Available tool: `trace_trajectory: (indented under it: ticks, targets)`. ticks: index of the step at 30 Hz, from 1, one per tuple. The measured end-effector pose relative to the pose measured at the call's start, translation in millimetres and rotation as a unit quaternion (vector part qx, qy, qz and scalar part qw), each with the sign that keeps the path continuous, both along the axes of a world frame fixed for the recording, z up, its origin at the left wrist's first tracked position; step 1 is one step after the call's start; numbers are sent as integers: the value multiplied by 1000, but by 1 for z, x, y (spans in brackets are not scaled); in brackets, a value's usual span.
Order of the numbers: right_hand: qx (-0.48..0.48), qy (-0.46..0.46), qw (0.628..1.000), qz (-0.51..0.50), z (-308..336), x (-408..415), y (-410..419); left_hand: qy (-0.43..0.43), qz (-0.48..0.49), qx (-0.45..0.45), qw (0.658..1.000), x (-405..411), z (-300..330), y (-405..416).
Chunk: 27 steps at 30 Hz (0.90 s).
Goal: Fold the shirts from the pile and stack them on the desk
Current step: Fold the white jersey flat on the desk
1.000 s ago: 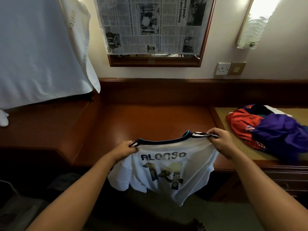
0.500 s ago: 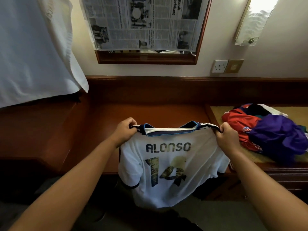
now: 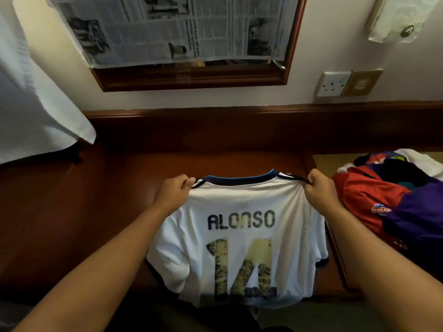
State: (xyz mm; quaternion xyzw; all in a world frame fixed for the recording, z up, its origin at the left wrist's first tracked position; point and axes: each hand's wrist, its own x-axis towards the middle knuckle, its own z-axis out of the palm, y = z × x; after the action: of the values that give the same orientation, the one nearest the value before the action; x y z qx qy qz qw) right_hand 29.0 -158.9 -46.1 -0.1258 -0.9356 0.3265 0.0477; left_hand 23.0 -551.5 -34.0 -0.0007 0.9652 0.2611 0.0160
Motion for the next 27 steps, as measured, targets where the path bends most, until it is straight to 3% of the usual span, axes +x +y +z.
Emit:
trace_trajectory:
  ticks: [5,9,14,20,27]
  targets:
    - [-71,-67,994,45,-5,-58,24,-56,-38,-34,997,-36,-7,11]
    - [-134,-165,972,98,-9,-85,35,-74,50,-43,995,-63,-30,6]
    - [-202,-199,953,108,-17,-109,36,-96,123,-45,987,-84,-61,1]
    - [-143,-196,966,90,-40,-138,32,-91,177,16,980,-115,-93,0]
    - [-53,-174,983,26,-65,-181,16,-100,85,-105,986,-157,-101,1]
